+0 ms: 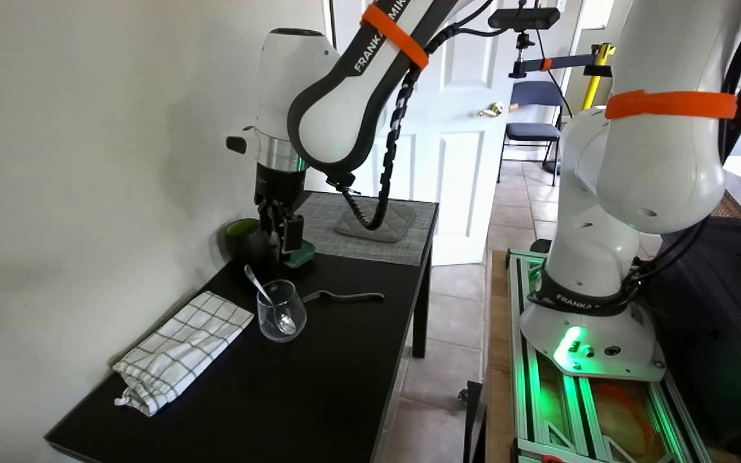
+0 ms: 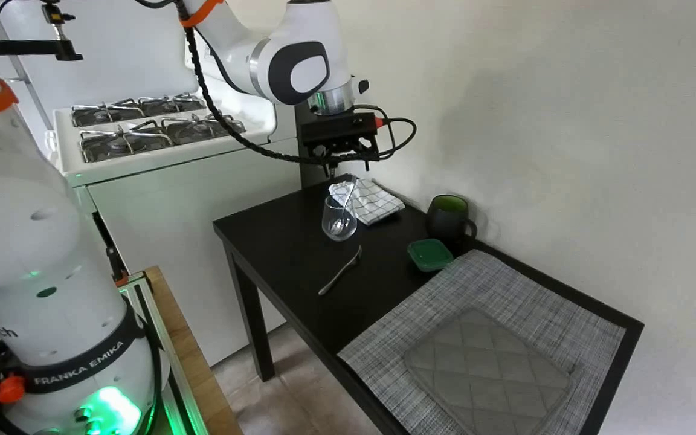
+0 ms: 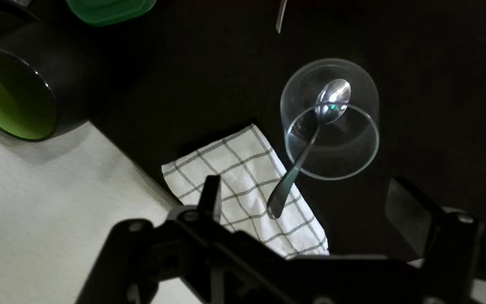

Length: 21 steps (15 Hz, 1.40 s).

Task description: Remove the folk and then the spoon from the glass cup and put them on the table

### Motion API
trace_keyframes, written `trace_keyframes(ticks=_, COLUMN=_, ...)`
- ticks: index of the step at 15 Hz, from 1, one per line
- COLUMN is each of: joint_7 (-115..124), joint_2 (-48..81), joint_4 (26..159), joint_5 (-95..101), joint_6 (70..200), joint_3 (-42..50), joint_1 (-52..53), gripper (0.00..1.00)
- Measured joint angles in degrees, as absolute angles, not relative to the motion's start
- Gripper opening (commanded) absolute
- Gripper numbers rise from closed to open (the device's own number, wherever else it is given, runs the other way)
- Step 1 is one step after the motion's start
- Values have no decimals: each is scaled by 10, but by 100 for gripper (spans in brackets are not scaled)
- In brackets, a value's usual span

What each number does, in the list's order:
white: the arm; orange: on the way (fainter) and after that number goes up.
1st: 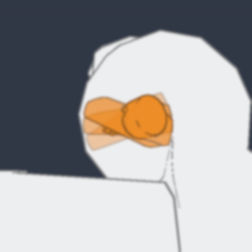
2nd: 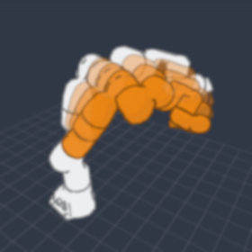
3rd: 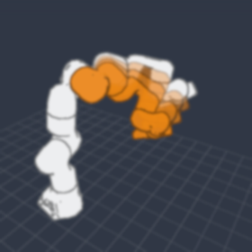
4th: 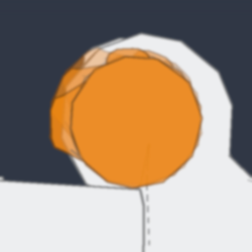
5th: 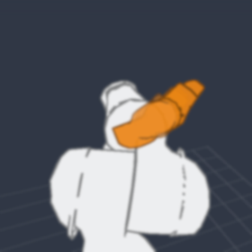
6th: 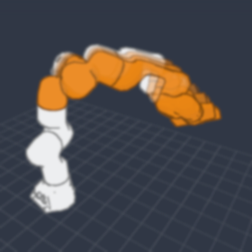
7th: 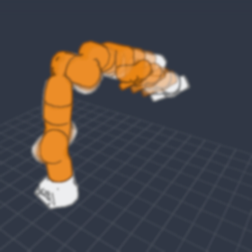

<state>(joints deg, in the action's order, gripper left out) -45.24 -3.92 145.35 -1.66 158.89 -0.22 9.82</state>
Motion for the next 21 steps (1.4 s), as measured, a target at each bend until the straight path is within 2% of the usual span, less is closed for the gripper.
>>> trace_keyframes(ticks=7, joint_7=-482, joint_2=31, joint_4=1391, joint_5=-15, joint_6=1564, joint_3=-31, joint_1=95, gripper=100)
trace_keyframes(ticks=8, joint_7=-484, joint_2=40, joint_4=1383, joint_5=-14, joint_6=1560, joint_3=-36, joint_1=93, gripper=97)
trace_keyframes(ticks=9, joint_7=-484, joint_2=48, joint_4=1375, joint_5=-10, joint_6=1556, joint_3=-40, joint_1=92, gripper=91)
trace_keyframes(ticks=10, joint_7=-485, joint_2=56, joint_4=1368, joint_5=-5, joint_6=1551, joint_3=-43, joint_1=90, gripper=74)
trace_keyframes(ticks=12, joint_7=-485, joint_2=71, joint_4=1355, joint_5=8, joint_6=1547, joint_3=-47, joint_1=85, gripper=62)
trace_keyframes(ticks=13, joint_7=-485, joint_2=78, joint_4=1350, joint_5=15, joint_6=1546, joint_3=-48, joint_1=82, gripper=52)
trace_keyframes(ticks=18, joint_7=-485, joint_2=103, joint_4=1333, joint_5=40, joint_6=1546, joint_3=-51, joint_1=70, gripper=14)
trace_keyframes(ticks=20, joint_7=-485, joint_2=107, joint_4=1329, joint_5=41, joint_6=1546, joint_3=-54, joint_1=66, gripper=0)
trace_keyframes(ticks=21, joint_7=-485, joint_2=108, joint_4=1327, joint_5=41, joint_6=1545, joint_3=-56, joint_1=64, gripper=1)
